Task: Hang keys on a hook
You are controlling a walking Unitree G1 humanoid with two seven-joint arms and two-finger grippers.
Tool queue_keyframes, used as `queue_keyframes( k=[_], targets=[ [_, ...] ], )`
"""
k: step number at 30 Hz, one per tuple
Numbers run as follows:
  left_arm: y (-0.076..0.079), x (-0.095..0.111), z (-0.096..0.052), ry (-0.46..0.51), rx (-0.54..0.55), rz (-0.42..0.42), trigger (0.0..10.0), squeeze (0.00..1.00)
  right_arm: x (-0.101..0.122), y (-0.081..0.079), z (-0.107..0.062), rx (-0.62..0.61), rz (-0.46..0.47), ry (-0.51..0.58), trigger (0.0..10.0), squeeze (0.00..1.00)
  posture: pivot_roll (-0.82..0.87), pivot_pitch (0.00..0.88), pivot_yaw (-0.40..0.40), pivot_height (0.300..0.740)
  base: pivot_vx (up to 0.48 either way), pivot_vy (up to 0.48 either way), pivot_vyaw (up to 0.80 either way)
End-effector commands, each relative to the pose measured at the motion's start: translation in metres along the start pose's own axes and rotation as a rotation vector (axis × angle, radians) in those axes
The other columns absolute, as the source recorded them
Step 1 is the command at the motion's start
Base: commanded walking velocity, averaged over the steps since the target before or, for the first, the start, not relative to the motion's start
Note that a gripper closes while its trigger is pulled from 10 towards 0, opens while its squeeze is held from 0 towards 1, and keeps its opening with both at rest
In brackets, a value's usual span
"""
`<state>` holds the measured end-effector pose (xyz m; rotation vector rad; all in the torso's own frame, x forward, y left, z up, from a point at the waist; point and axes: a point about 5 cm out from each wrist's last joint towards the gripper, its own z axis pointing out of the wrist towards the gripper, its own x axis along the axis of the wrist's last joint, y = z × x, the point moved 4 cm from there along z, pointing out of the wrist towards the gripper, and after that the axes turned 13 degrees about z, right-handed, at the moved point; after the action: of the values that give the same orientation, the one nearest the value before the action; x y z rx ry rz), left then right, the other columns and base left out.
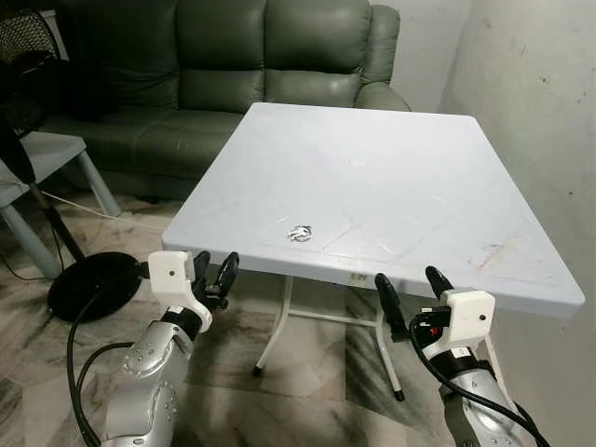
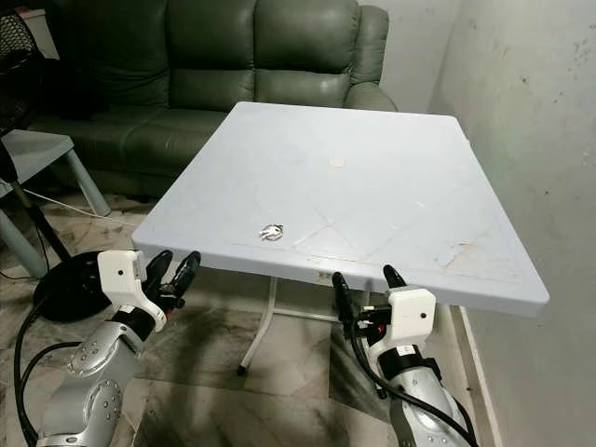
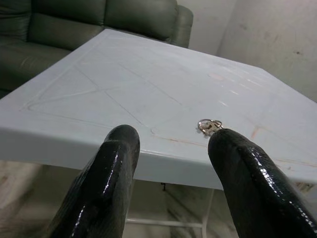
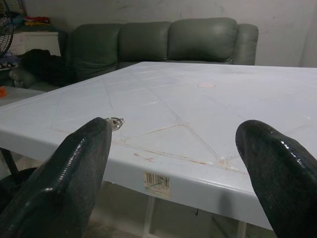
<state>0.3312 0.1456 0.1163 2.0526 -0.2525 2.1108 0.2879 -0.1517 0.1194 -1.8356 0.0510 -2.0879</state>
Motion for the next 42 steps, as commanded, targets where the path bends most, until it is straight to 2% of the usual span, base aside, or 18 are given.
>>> queue_keyframes(
  k=[1, 42],
  targets=[
    [0.0003, 0.0046, 0.0002, 0.008, -0.001, 0.007, 10.0, 0.0, 0.0045, -0.0049, 0.0017, 0.019, 0.003, 0.01, 10.0, 0.0, 0.0, 0.0, -0.01, 0.74, 0.0, 0.0, 0.0],
    [0.0064, 0.0064, 0.0035, 0.016, -0.018, -0.011, 10.0, 0.0, 0.0003, -0.0064, 0.0, 0.038, -0.001, -0.01, 10.0, 0.0, -0.01, 0.0, -0.012, 0.74, 0.295, 0.0, 0.0]
  ],
)
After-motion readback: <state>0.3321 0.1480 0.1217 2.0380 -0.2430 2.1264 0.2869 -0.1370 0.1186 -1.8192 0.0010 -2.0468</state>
